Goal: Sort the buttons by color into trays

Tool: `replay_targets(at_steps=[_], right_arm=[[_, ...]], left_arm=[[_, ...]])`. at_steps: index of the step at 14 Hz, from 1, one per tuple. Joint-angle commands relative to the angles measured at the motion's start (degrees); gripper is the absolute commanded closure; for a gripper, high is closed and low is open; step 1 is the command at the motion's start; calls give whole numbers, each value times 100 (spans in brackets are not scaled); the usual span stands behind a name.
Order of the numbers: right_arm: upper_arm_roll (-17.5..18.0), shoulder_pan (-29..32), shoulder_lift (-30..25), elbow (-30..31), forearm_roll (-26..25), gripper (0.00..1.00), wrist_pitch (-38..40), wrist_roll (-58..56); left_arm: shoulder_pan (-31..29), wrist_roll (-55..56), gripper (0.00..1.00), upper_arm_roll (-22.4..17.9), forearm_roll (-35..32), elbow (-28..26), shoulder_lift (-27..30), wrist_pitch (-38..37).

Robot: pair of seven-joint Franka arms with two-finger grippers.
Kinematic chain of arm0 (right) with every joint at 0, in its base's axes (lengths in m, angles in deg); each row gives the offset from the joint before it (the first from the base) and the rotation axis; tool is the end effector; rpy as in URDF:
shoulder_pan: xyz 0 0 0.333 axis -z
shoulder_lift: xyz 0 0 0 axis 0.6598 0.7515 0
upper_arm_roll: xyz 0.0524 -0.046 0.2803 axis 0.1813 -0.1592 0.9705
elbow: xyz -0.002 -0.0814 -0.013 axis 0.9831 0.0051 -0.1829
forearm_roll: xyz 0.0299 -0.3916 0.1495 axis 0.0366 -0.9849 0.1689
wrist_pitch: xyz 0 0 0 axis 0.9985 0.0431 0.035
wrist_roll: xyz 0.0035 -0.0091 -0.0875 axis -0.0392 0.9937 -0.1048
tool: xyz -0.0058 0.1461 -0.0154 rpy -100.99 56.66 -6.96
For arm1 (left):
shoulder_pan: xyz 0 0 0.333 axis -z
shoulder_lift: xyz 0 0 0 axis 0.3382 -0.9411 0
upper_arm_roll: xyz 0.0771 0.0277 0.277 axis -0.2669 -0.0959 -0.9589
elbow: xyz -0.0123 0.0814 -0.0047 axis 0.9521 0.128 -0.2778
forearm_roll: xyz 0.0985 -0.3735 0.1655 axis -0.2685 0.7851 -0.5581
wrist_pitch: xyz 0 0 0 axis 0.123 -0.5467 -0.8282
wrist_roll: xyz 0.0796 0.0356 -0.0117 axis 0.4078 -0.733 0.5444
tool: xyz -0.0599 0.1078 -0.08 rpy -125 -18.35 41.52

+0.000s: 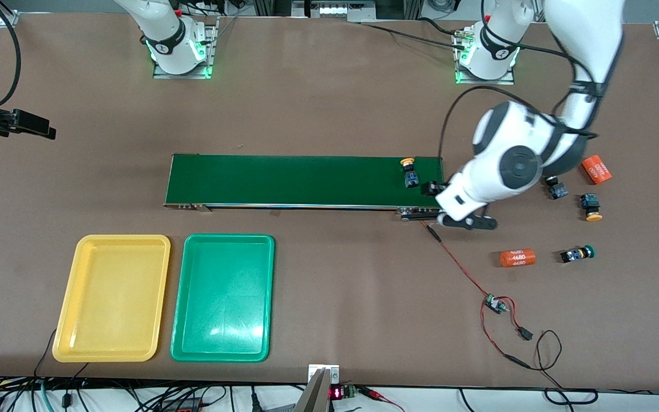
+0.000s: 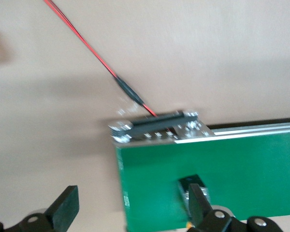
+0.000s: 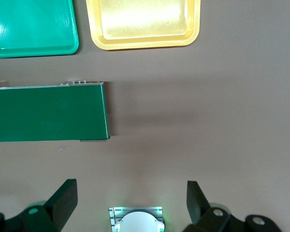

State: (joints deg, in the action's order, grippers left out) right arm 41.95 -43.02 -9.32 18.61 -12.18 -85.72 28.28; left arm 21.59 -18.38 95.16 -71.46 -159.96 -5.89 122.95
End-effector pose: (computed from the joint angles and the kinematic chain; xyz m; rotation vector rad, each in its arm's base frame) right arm 0.5752 -0.0526 0.5048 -3.1089 0.0826 0.3287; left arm 0.6021 -0.2023 0.2542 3.0254 -0.1046 -0.2951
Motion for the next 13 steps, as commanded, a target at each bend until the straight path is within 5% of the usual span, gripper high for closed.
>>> replay_targets(at_steps=[1, 13], right_arm=[[20, 51, -34, 6, 95, 0, 35, -87], [38, 24, -25, -3, 95, 0, 35, -87]], left_arm=[[-401, -809, 0, 27, -95, 441, -276, -144], [-1237, -2989, 0, -8, -139, 706, -892, -118]])
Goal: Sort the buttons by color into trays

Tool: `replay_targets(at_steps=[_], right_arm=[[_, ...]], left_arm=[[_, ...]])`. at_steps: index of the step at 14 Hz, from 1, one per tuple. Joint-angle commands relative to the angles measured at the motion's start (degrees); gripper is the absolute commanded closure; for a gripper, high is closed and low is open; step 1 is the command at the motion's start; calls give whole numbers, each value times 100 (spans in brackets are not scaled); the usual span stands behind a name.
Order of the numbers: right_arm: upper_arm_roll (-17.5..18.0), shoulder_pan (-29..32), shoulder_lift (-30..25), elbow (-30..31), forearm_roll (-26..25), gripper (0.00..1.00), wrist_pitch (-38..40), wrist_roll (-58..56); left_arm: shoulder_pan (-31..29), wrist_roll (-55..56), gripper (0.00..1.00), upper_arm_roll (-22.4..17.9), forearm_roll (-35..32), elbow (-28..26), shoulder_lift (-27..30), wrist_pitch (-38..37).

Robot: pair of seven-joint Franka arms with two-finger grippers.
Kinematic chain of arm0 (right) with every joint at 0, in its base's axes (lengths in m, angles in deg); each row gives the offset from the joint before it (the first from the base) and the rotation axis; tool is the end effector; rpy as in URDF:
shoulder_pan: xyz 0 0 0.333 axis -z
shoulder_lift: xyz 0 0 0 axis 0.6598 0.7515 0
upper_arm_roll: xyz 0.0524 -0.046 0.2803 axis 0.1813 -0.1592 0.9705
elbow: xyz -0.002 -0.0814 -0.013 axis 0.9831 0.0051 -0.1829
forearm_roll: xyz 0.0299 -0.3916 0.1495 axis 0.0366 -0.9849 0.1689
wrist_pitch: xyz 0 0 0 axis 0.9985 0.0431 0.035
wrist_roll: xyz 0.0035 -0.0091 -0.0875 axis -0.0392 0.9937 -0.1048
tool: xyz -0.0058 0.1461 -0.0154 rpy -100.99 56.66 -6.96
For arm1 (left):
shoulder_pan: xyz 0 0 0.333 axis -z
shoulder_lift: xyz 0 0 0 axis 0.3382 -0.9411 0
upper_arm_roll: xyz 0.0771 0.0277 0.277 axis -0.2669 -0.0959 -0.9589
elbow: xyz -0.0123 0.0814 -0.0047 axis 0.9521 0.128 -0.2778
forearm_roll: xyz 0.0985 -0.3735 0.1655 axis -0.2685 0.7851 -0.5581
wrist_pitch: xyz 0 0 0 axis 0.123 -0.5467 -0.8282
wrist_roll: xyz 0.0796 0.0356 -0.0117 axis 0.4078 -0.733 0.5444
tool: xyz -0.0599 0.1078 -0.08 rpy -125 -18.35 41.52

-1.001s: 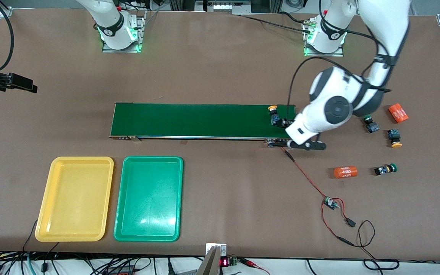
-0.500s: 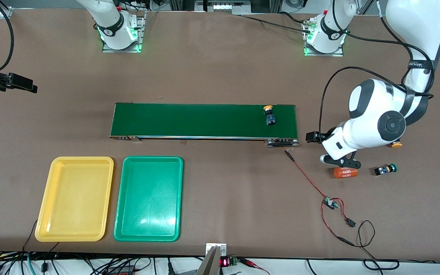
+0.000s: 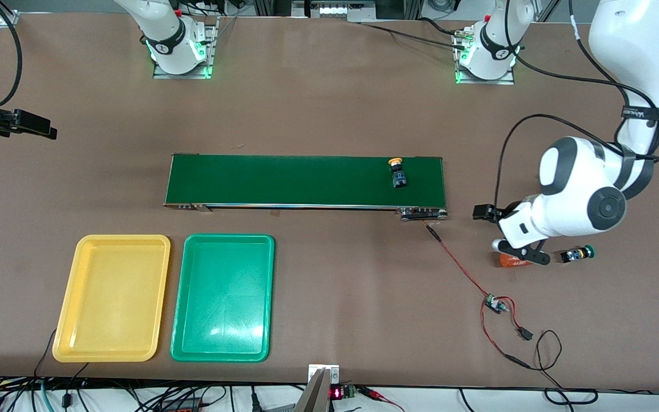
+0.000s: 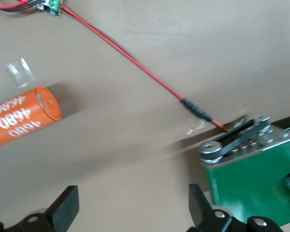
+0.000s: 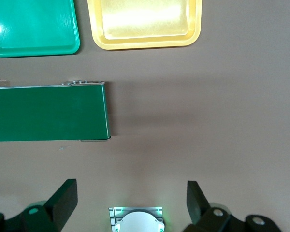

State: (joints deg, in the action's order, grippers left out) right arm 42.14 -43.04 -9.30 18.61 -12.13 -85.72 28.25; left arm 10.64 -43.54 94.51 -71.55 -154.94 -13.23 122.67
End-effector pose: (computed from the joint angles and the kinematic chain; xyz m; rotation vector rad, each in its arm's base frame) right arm 0.5754 -0.0504 0.5046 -3.1082 0.0760 0.3292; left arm 0.6459 -0.0772 0.2127 2.9094 -0.4348 -0.2859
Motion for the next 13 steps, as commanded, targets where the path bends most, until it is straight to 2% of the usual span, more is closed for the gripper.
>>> replay_targets(at_steps=[1, 6, 9, 13], right_arm=[[19, 27, -27, -3, 90, 0, 36, -84], [19, 35, -27, -3, 90, 0, 36, -84], [19, 35, -27, -3, 90, 0, 36, -84], [19, 35, -27, -3, 90, 0, 36, -84]], left_arm=[[-150, -771, 0, 57, -131, 212, -202, -81], [-159, -1932, 0, -136, -192, 344, -431, -73], [-150, -2505, 0, -154, -841, 370, -571, -73], [-177, -3530, 0, -154, -1036, 950, -1009, -64]])
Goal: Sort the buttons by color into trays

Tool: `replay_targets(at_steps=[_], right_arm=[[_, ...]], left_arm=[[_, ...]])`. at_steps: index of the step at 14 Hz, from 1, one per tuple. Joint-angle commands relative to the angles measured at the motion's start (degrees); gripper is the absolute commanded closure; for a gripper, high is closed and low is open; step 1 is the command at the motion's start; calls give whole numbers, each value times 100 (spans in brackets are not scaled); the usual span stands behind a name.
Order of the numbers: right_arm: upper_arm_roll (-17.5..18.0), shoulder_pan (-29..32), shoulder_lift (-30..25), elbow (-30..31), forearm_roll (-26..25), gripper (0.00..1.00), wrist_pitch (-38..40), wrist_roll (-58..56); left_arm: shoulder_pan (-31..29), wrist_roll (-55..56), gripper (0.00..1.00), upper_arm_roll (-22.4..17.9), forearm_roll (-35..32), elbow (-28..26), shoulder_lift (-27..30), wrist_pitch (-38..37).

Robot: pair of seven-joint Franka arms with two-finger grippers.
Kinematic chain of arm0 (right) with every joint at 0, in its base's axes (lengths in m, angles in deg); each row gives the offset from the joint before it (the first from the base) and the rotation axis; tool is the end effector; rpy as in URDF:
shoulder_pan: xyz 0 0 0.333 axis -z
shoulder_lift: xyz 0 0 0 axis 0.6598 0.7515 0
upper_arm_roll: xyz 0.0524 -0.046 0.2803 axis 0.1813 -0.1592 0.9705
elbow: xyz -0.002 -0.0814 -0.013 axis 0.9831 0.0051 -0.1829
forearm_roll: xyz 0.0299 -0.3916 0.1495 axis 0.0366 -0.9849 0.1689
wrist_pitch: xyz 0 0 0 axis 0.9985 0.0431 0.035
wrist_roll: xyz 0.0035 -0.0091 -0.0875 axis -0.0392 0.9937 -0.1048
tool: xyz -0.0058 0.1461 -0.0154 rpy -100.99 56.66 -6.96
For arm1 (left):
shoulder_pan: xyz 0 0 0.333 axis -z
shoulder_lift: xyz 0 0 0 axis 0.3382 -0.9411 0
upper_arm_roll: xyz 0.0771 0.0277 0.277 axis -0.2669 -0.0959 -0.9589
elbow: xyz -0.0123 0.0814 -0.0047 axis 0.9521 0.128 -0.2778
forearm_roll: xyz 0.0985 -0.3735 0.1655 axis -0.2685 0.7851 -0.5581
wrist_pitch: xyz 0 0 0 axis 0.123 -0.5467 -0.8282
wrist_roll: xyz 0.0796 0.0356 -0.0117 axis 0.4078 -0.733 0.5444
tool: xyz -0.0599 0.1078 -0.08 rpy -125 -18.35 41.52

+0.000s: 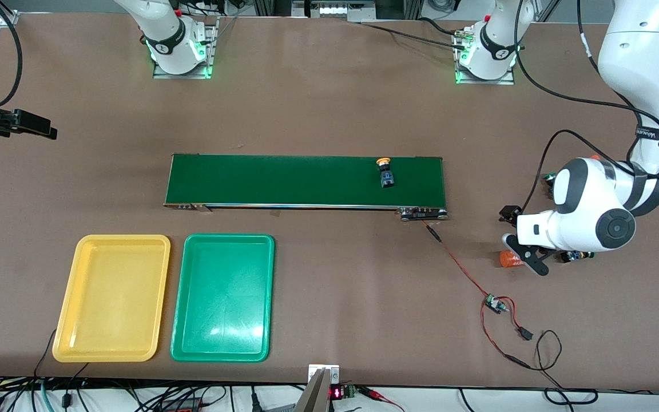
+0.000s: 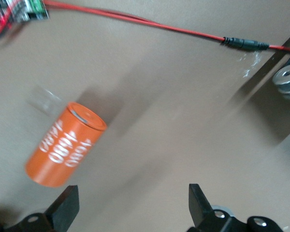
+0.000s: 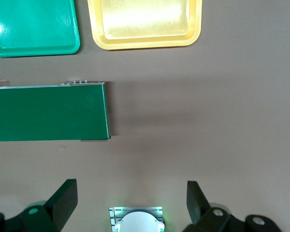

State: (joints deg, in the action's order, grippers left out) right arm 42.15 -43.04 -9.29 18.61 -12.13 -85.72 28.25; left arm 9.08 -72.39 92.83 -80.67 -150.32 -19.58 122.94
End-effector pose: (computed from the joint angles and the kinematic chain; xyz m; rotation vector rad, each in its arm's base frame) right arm 0.5755 -0.0503 0.5045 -3.1082 0.0757 0.3294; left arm 0.6627 -0.0248 0.1728 2.7598 -1.1943 -0.2964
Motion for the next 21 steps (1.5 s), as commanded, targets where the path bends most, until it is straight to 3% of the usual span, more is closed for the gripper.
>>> replay_targets(at_steps=[1, 3, 6, 14, 21], right_arm=[[18, 35, -27, -3, 90, 0, 36, -84], [18, 35, -27, -3, 98, 0, 36, -84], [26, 18, -27, -56, 99, 0, 27, -75], [44, 9, 8, -82, 90, 0, 44, -93], [35, 27, -18, -82, 195, 0, 106, -198]], left_arm=[[-108, -866, 0, 13, -88, 515, -454, -91], [-170, -1165, 0, 13, -97, 611, -577, -30], [-117, -2086, 0, 5, -150, 577, -674, 638], [-126, -3169, 0, 5, -158, 524, -885, 911], [-179, -3329, 0, 5, -317, 524, -1000, 1113]])
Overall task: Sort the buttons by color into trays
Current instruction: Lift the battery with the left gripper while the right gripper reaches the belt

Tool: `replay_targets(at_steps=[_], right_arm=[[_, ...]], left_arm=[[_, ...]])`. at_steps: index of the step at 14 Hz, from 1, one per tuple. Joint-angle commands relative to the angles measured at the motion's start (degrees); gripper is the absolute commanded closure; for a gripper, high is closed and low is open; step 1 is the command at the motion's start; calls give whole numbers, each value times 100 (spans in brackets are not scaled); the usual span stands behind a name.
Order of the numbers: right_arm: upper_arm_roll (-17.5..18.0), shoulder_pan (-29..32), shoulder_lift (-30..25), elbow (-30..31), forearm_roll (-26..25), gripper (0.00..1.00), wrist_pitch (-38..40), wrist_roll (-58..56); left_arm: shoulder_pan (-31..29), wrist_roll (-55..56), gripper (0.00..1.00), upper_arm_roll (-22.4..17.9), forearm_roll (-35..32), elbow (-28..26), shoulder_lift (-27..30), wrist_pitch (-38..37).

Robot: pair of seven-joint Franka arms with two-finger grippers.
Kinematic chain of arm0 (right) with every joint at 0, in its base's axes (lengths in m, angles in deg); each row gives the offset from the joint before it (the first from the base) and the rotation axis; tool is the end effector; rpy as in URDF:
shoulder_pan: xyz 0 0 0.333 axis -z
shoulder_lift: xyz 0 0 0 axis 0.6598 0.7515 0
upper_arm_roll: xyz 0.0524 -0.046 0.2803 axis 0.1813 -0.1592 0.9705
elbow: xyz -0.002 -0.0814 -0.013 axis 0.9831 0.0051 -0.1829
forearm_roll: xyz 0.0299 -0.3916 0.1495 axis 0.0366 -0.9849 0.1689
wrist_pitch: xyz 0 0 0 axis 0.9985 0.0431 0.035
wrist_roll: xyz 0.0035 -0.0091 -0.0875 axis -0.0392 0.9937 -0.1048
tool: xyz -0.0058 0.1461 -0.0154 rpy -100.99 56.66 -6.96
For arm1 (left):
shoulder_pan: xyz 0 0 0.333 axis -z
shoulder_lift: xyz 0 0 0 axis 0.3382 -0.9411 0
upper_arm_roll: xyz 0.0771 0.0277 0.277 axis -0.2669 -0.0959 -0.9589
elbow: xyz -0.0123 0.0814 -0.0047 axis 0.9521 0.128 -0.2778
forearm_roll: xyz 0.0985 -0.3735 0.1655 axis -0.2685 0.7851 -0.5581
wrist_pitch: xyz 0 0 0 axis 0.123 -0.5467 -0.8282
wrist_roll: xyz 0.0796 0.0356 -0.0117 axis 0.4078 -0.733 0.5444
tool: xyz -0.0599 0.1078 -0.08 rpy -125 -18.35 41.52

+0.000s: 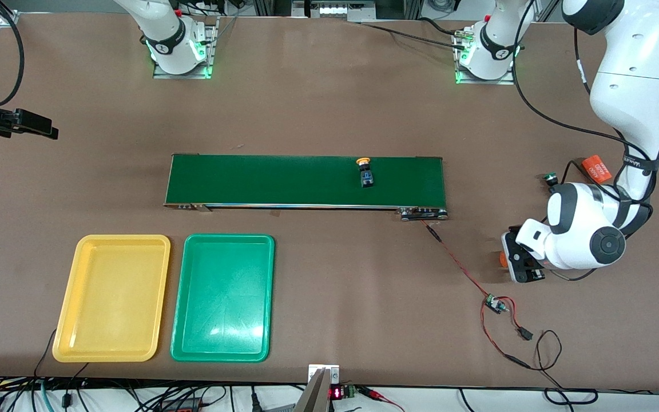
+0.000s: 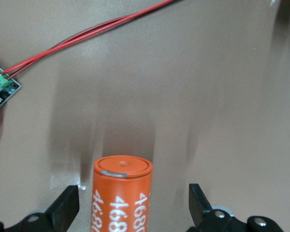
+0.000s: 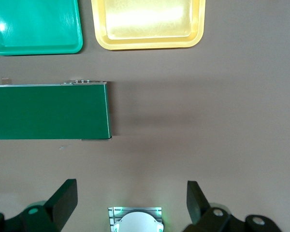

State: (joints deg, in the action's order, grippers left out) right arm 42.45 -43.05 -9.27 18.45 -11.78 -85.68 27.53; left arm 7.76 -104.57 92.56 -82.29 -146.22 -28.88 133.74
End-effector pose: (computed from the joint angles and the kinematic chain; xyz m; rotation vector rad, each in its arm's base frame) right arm 0.5761 -0.0463 0.5056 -3.1021 0.0473 0.3253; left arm 0.6884 -0.0066 0.1068 2.3534 -1.8861 -0.0921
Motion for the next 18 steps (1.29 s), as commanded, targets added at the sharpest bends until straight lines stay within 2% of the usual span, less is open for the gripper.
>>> replay_targets(at_steps=[1, 4, 6, 7, 8, 9, 11, 13, 14, 15, 18], right_arm=[[-3, 27, -29, -74, 239, 0, 137, -126], [-29, 45, -29, -110, 389, 0, 154, -126], [-38, 54, -29, -110, 397, 0, 163, -135], [-38, 45, -38, -110, 398, 0, 172, -135], [-38, 54, -47, -110, 398, 0, 189, -143], [-38, 54, -56, -101, 398, 0, 190, -135], [-21, 54, -56, -75, 398, 0, 190, -161], [-12, 27, -99, 21, 398, 0, 163, -152], [-3, 10, -143, 153, 398, 0, 85, -135], [-3, 10, -187, 302, 398, 0, -81, -135], [41, -25, -590, 1126, 415, 0, -836, -65]], left_arm=[[-90, -120, 0, 31, -155, 114, -104, 43], [-214, -268, 1, 31, -155, 114, -192, 192], [-214, -366, 10, 40, -155, 114, -219, 210], [-214, -462, 21, 40, -155, 114, -210, 201], [-205, -567, 43, 49, -155, 122, -201, 201], [-196, -568, 56, 49, -146, 122, -192, 201], [-196, -568, 72, 49, -146, 131, -184, 201], [-196, -568, 83, 49, -146, 131, -166, 166], [-240, -594, 96, 58, -146, 123, -166, 148], [-275, -621, 100, 92, -137, 114, -166, 140], [-293, -499, 100, 102, -85, 88, -17, -254]])
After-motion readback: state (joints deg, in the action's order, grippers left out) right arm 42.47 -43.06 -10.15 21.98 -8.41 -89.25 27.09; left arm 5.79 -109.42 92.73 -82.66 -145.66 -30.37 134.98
